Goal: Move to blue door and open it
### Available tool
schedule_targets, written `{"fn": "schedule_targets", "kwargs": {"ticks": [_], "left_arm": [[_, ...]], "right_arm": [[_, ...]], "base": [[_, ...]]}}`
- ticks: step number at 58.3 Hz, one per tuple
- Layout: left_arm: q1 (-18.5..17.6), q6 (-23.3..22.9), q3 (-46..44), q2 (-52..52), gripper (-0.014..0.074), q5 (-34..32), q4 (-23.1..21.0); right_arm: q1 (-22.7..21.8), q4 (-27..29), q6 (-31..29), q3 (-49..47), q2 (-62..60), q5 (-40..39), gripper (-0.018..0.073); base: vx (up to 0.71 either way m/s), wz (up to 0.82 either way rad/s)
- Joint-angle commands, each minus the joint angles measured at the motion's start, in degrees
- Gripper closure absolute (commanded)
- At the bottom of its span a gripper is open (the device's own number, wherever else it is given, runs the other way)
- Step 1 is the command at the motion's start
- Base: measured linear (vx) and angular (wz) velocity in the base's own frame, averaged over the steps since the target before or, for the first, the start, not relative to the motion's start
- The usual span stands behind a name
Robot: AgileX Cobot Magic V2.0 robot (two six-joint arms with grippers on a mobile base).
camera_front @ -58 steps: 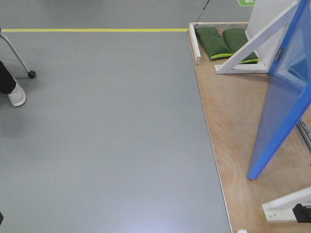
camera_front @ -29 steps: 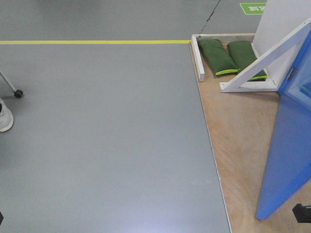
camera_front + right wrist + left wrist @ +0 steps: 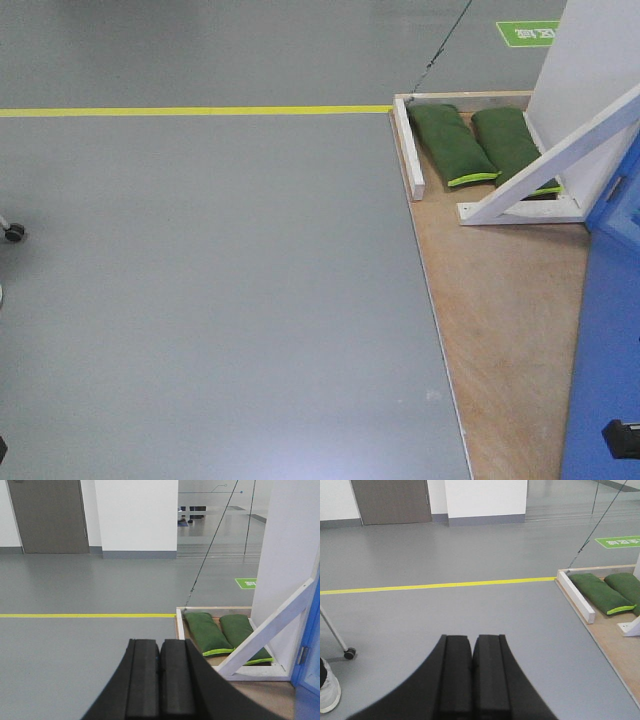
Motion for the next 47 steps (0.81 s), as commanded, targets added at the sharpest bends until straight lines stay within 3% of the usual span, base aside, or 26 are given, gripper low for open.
{"fn": "schedule_targets", "kwargs": {"ticks": [1, 47], "left_arm": [[-0.37, -0.39, -1.49, -0.68, 0.0524, -4.90, -0.12], [-0.37, -0.39, -1.49, -0.68, 0.0524, -4.90, -0.12]], "right_arm": [[-0.21, -0.38, -0.04, 0.10, -0.85, -4.86, 0.0547], [-0.21, -0.38, -0.04, 0.10, -0.85, -4.92, 0.0547]], "base": [[0.23, -0.01], [0.07, 0.01]]}}
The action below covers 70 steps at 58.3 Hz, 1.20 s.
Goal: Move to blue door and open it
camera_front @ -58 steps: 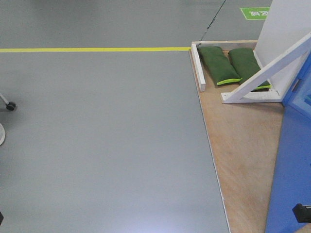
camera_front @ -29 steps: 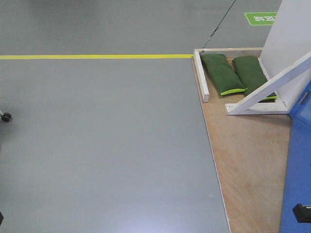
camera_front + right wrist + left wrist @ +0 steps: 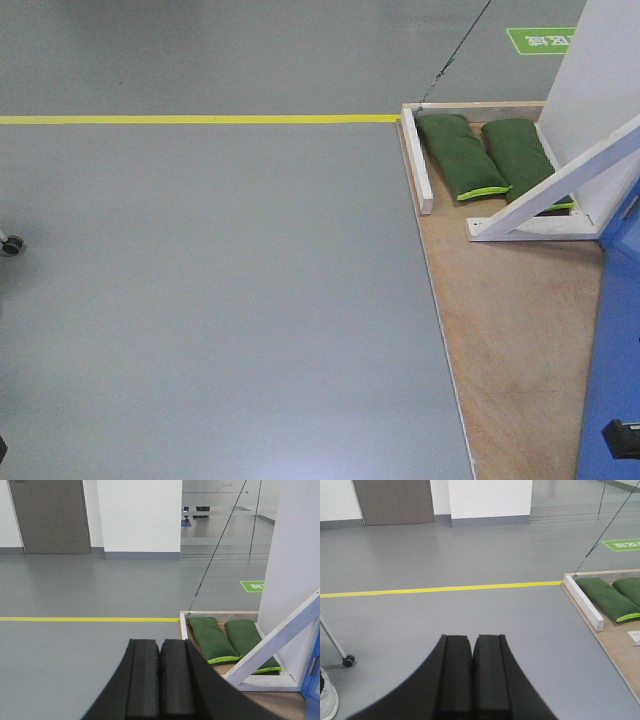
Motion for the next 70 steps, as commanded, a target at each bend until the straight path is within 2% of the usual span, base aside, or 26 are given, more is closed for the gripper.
{"fn": "schedule_targets", "kwargs": {"ticks": [1, 8, 10, 14, 17, 37, 45, 55, 63, 70], "left_arm": [[-0.37, -0.39, -1.49, -0.68, 0.0524, -4.90, -0.12], [-0.37, -0.39, -1.49, -0.68, 0.0524, -4.90, -0.12], [-0.37, -0.39, -1.49, -0.68, 0.0524, -4.90, -0.12], [-0.37, -0.39, -1.49, -0.68, 0.0524, -4.90, -0.12], [-0.37, -0.39, -1.49, -0.68, 0.0524, -4.90, -0.12], [-0.37, -0.39, -1.49, -0.68, 0.0524, -4.90, -0.12], [-0.37, -0.39, -1.49, -0.68, 0.0524, -4.90, -0.12], [-0.37, -0.39, -1.49, -0.68, 0.0524, -4.90, -0.12], [-0.37, -0.39, -1.49, -0.68, 0.0524, -4.90, -0.12], [-0.37, -0.39, -1.49, -0.68, 0.0524, -4.90, -0.12]], "right_arm": [[-0.21, -0.38, -0.04, 0.10, -0.85, -4.86, 0.0547], [-0.21, -0.61, -0.04, -1.19, -0.81, -2.46, 0.0547], [-0.21, -0.61, -0.04, -3.24, -0.81, 1.03, 0.0547], [-0.21, -0.61, -0.04, -10.65, -0.05, 13.24, 0.0547], [-0.21, -0.66, -0.16, -16.91, 1.45, 18.11, 0.0547], [-0.21, -3.69, -0.28, -57.43, 25.05, 19.98, 0.0547], [-0.21, -3.19, -0.30, -70.00, 33.44, 19.24, 0.0547], [-0.27, -5.26, -2.15, -77.56, 39.66, 11.94, 0.0547], [-0.27, -3.19, -0.61, -78.24, 41.19, -5.57, 0.0547], [-0.27, 5.55, -2.12, -78.13, 41.78, -23.04, 0.0547]], "base": [[0.00, 0.00], [0.00, 0.00], [0.00, 0.00], [0.00, 0.00], [0.00, 0.00], [0.00, 0.00], [0.00, 0.00], [0.00, 0.00], [0.00, 0.00], [0.00, 0.00]]}}
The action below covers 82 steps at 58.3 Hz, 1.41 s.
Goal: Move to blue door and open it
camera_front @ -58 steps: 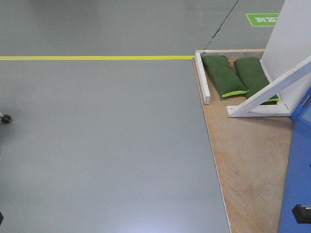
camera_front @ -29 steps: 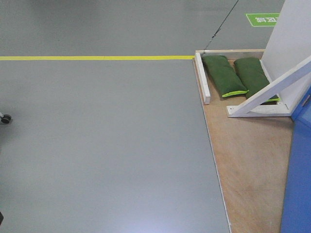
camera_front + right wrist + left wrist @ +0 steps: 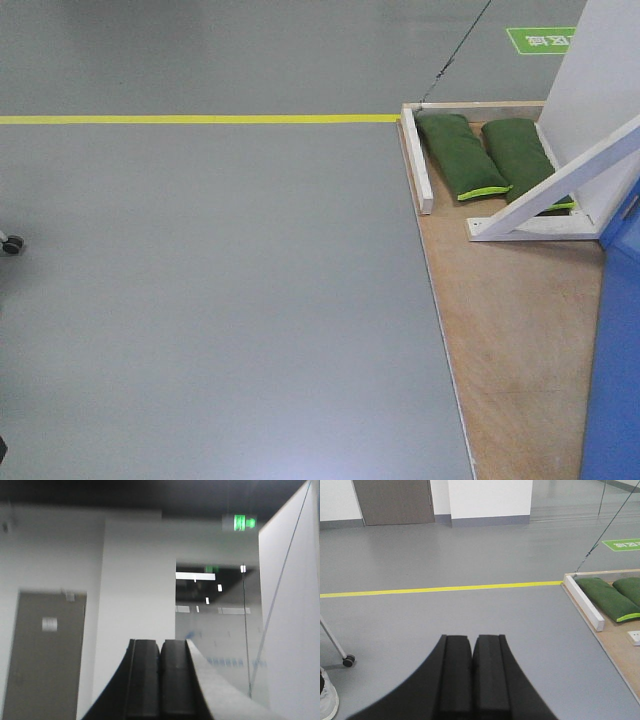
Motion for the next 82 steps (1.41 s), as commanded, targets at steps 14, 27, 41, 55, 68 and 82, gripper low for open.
{"fn": "schedule_targets", "kwargs": {"ticks": [14, 27, 41, 55, 68, 82], "left_arm": [[-0.37, -0.39, -1.49, -0.68, 0.0524, -4.90, -0.12], [-0.37, -0.39, -1.49, -0.68, 0.0524, -4.90, -0.12], [-0.37, -0.39, -1.49, -0.68, 0.0524, -4.90, -0.12], [-0.37, -0.39, -1.49, -0.68, 0.0524, -4.90, -0.12], [-0.37, -0.39, -1.49, -0.68, 0.0524, -4.90, -0.12], [-0.37, -0.39, -1.49, -0.68, 0.0524, -4.90, -0.12]], "right_arm": [[-0.27, 28.13, -19.77, -1.69, 1.65, -23.53, 0.0547], [-0.27, 50.04, -39.66, -1.69, 3.22, -23.12, 0.0547], [-0.27, 38.40, -25.13, -1.69, 3.76, -16.10, 0.0547], [-0.27, 18.73, -2.57, -1.69, 3.76, -14.35, 0.0547], [-0.27, 17.45, -2.55, -1.69, 3.58, -14.36, 0.0547], [-0.21, 17.11, -2.55, -1.69, 4.48, -14.28, 0.0547]], "base": [[0.00, 0.00], [0.00, 0.00], [0.00, 0.00], [0.00, 0.00], [0.00, 0.00], [0.00, 0.00]]}}
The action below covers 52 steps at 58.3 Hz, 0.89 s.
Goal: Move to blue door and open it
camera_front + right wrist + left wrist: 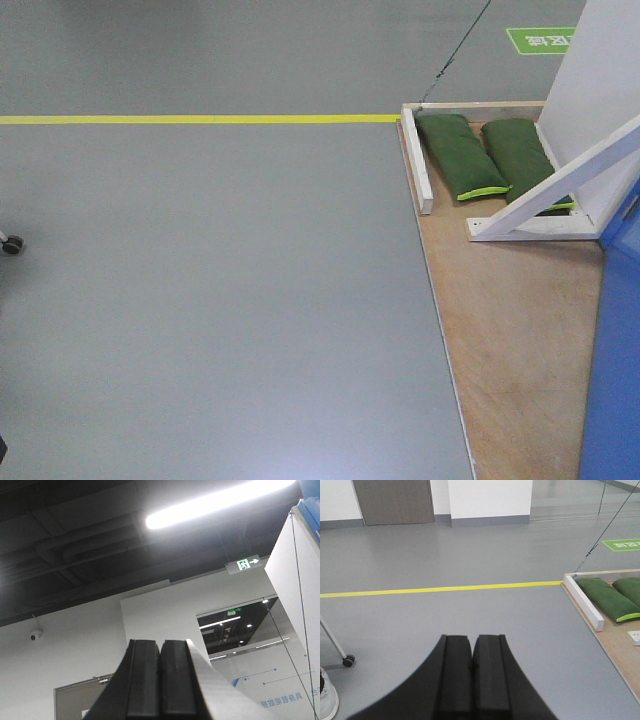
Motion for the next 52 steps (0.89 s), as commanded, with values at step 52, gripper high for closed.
{"fn": "schedule_targets", "kwargs": {"ticks": [52], "left_arm": [[-0.37, -0.39, -1.49, -0.68, 0.0524, -4.90, -0.12]], "right_arm": [[-54.07, -0.52, -0.92, -16.50, 18.10, -3.17, 0.0547]], "base": [[0.00, 0.00]]}}
